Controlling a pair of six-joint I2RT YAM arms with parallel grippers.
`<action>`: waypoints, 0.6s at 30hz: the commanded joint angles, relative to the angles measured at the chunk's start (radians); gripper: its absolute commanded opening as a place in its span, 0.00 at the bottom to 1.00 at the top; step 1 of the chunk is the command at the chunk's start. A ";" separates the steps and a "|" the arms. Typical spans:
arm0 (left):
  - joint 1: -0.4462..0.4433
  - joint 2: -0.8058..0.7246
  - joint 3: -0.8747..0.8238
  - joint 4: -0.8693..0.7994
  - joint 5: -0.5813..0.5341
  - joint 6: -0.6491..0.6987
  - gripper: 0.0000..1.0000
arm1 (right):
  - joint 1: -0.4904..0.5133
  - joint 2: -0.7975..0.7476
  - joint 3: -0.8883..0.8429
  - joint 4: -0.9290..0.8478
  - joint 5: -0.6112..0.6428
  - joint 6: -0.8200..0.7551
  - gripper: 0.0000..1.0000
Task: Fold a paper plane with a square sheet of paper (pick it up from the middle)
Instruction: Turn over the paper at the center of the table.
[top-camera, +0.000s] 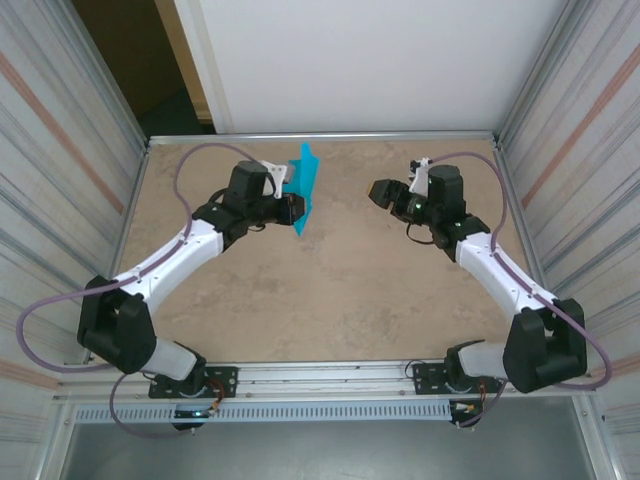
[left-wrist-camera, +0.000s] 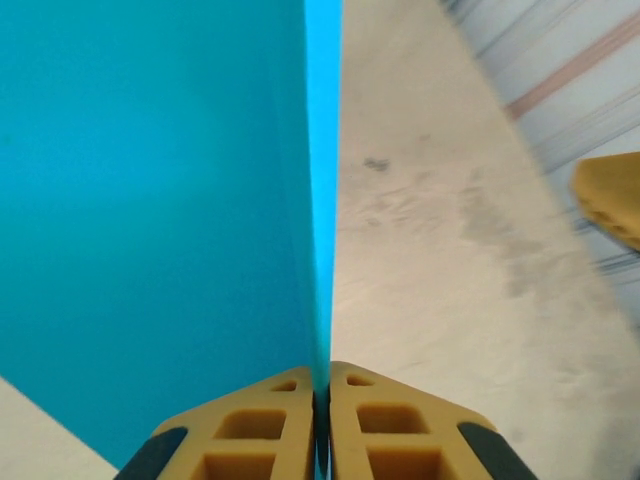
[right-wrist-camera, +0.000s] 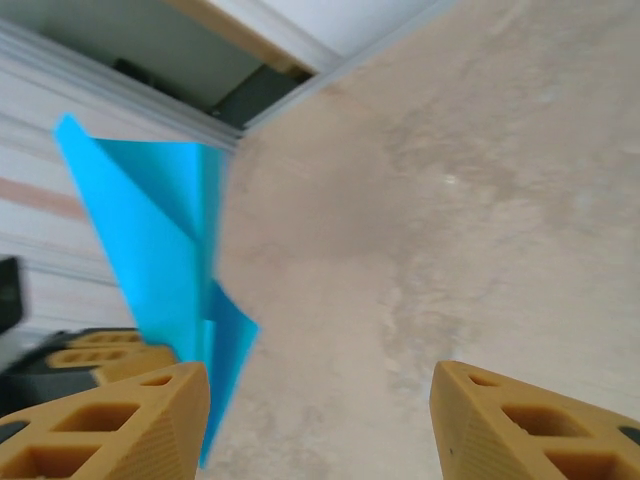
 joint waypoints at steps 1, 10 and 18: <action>-0.045 0.047 0.099 -0.266 -0.354 0.188 0.13 | 0.000 -0.051 -0.037 -0.129 0.131 -0.087 0.60; -0.145 0.338 0.305 -0.544 -0.877 0.236 0.12 | -0.017 -0.097 -0.099 -0.157 0.218 -0.063 0.60; -0.162 0.537 0.366 -0.592 -0.939 0.185 0.10 | -0.053 -0.108 -0.128 -0.175 0.221 -0.038 0.60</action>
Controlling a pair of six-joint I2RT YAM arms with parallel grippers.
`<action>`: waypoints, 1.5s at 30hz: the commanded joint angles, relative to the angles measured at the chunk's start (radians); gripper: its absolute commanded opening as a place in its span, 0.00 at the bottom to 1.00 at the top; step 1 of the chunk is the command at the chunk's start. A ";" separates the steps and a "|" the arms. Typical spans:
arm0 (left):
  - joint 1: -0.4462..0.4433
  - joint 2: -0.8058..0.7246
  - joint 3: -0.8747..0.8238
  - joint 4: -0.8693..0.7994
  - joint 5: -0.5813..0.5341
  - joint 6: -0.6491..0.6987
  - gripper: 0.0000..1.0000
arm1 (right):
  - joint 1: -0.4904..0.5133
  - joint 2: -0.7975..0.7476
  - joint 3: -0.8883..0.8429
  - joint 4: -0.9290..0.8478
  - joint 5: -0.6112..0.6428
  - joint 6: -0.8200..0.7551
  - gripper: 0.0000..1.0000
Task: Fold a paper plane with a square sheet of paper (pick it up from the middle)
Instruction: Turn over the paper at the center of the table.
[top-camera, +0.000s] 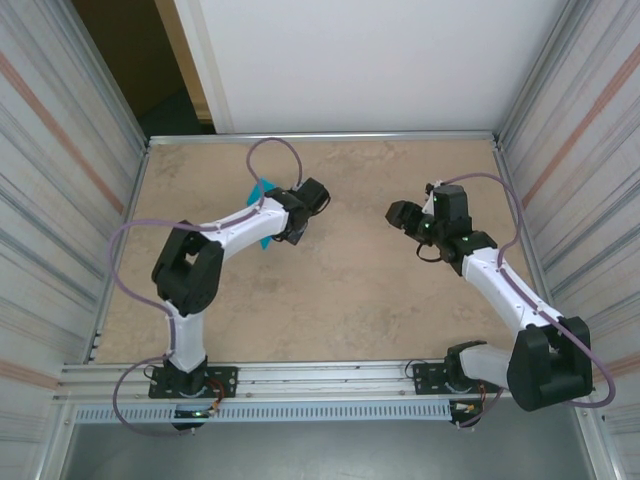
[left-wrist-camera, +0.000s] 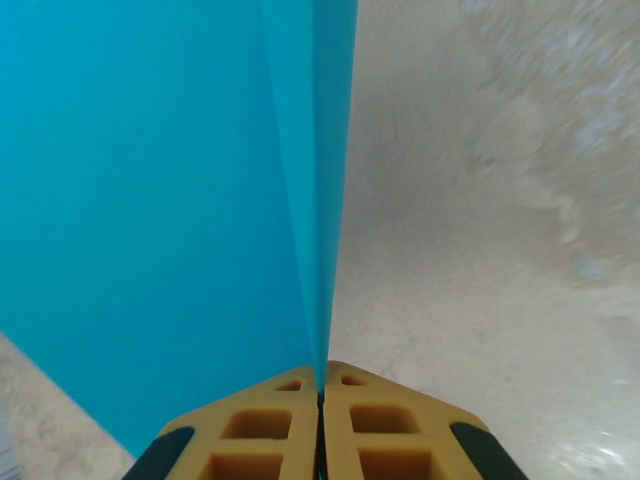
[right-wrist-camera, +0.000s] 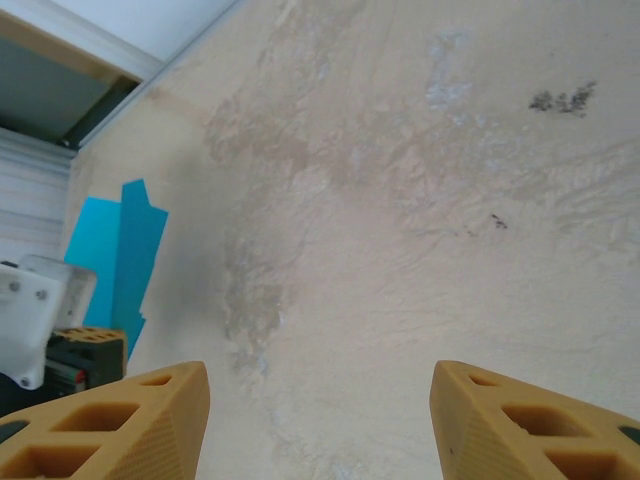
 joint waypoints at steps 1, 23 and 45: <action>-0.014 0.045 0.049 -0.062 -0.092 -0.026 0.10 | -0.011 -0.023 -0.014 -0.019 0.020 0.010 0.60; -0.078 0.257 0.120 -0.103 -0.049 -0.071 0.21 | -0.016 0.043 -0.022 -0.009 -0.017 0.035 0.60; -0.054 -0.242 -0.176 0.202 0.676 -0.333 0.54 | -0.013 0.082 -0.038 0.052 -0.058 0.049 0.66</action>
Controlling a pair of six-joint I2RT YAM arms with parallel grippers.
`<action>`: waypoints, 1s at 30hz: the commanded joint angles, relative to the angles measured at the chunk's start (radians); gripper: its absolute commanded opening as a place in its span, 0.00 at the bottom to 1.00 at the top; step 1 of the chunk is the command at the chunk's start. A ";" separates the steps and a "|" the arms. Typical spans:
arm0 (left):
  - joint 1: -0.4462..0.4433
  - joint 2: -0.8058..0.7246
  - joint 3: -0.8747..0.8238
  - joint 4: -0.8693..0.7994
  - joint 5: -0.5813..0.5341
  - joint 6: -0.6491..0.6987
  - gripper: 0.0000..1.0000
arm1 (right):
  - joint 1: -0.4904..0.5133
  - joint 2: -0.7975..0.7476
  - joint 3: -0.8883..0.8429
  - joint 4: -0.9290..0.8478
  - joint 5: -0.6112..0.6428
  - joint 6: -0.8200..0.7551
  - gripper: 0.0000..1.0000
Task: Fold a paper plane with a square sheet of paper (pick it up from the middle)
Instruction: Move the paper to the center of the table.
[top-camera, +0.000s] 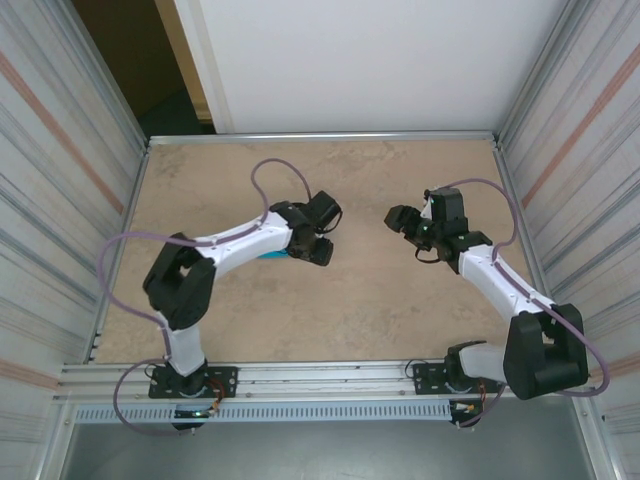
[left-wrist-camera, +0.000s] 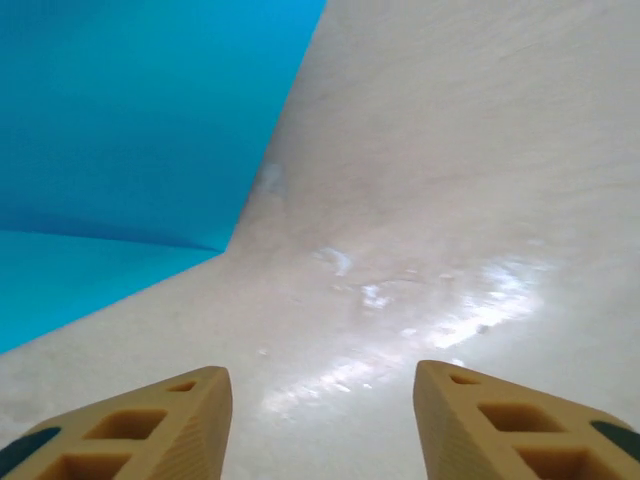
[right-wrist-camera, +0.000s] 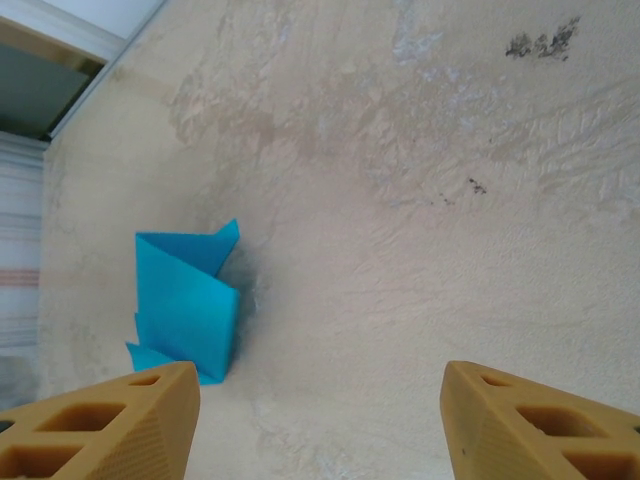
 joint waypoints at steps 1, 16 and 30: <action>0.077 -0.108 -0.092 0.139 0.146 -0.061 0.56 | -0.001 0.021 -0.012 0.034 -0.027 0.018 0.67; 0.350 -0.041 -0.236 0.365 0.357 -0.055 0.62 | 0.053 0.084 0.019 0.042 -0.033 0.030 0.67; 0.409 0.057 -0.195 0.428 0.367 -0.032 0.61 | 0.097 0.156 0.038 0.063 -0.050 0.044 0.67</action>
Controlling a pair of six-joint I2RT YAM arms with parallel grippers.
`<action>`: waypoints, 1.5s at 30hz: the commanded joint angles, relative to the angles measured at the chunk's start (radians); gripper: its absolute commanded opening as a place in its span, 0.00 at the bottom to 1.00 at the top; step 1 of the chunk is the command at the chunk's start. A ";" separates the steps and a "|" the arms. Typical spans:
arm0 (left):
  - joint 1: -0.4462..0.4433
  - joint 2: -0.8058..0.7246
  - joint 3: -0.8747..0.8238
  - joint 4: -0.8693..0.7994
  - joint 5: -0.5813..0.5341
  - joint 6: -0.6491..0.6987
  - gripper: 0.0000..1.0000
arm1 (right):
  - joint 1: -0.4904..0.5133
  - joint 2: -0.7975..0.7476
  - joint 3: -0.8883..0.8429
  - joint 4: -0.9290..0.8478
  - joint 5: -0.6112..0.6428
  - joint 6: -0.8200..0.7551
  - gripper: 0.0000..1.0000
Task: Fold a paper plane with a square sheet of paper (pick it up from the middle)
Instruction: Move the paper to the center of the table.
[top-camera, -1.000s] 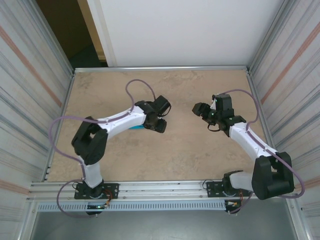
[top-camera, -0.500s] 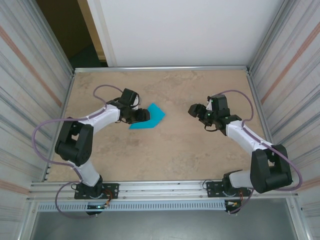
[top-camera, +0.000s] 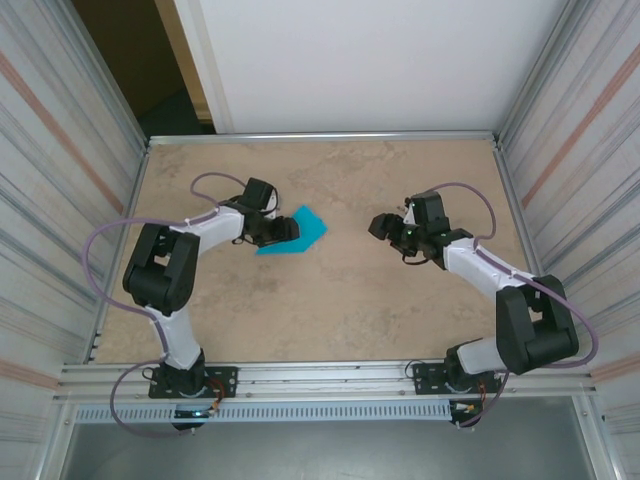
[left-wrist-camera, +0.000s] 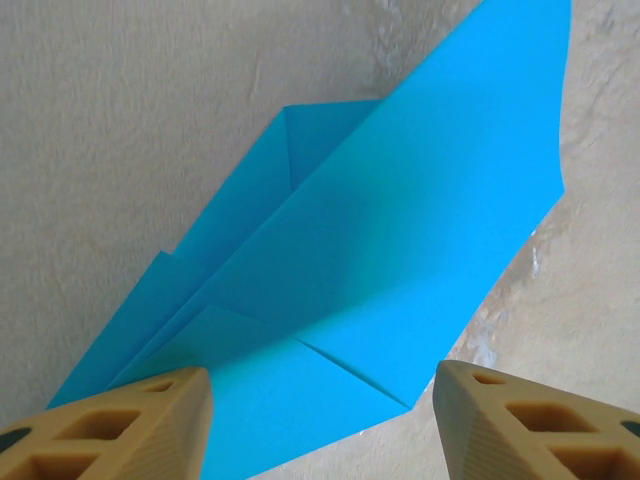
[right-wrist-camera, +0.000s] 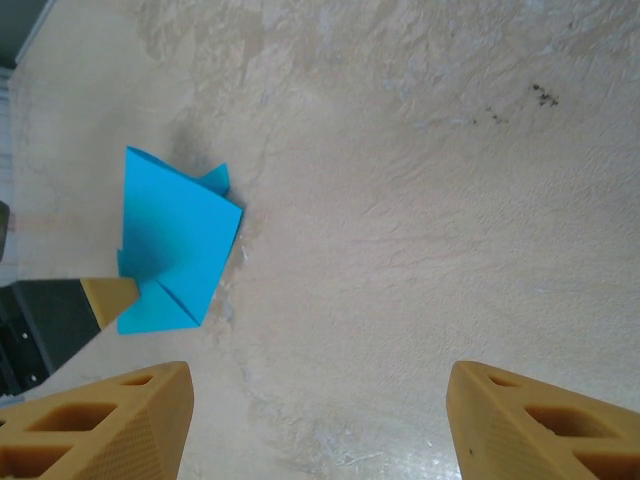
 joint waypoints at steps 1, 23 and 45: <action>0.016 0.017 0.029 0.030 0.041 0.019 0.61 | 0.014 0.023 0.036 0.019 -0.019 0.030 0.67; -0.027 0.036 -0.092 0.067 0.222 -0.400 0.47 | 0.117 0.151 -0.005 0.154 -0.072 0.266 0.65; -0.104 -0.019 -0.273 0.309 0.226 -0.682 0.35 | 0.278 0.323 -0.014 0.277 -0.055 0.509 0.34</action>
